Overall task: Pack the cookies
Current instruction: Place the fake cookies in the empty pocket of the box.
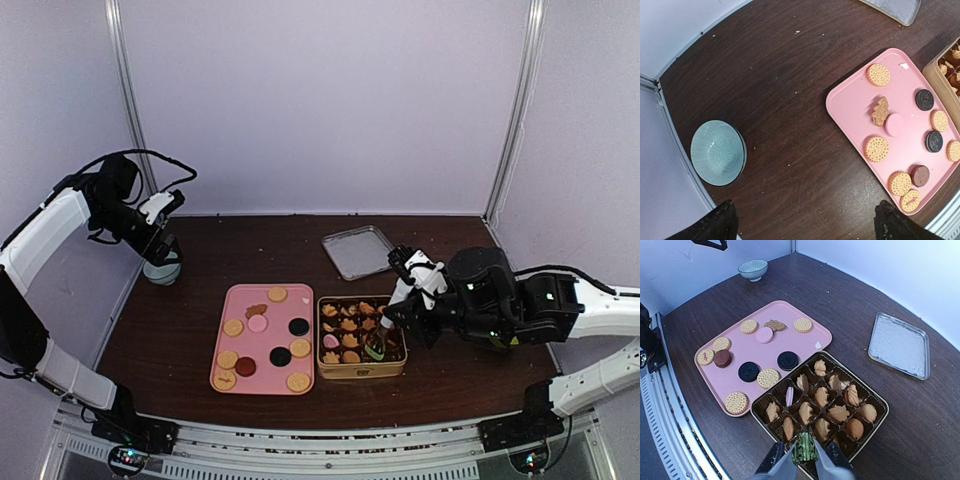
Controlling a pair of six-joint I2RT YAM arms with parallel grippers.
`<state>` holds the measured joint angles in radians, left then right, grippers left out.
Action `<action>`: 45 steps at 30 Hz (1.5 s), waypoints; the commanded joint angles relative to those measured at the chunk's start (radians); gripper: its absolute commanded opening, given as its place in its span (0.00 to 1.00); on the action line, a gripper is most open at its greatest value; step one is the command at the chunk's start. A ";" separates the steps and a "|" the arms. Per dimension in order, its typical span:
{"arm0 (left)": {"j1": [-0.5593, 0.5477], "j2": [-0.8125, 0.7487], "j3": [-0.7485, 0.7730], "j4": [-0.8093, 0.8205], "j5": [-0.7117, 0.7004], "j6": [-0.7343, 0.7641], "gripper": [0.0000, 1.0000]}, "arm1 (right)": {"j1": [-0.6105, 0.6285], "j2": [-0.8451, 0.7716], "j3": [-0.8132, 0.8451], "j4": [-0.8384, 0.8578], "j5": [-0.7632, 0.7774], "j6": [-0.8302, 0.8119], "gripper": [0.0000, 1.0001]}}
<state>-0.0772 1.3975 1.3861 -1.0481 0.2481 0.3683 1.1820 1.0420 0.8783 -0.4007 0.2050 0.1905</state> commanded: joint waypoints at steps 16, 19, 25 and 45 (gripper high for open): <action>0.008 -0.006 0.018 0.010 0.012 0.004 0.97 | -0.011 0.023 0.069 0.020 0.020 -0.022 0.23; 0.008 -0.008 0.016 0.010 0.008 0.004 0.98 | -0.022 0.016 0.039 0.031 0.020 -0.017 0.22; 0.008 -0.006 0.016 0.010 0.011 0.004 0.98 | -0.042 0.014 -0.003 0.048 -0.022 -0.001 0.21; 0.008 -0.009 0.024 0.010 0.012 0.004 0.98 | -0.046 0.034 0.092 0.006 0.003 -0.053 0.18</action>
<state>-0.0772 1.3975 1.3861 -1.0481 0.2485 0.3683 1.1427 1.0935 0.8688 -0.3939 0.1448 0.1890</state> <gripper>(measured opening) 0.976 0.216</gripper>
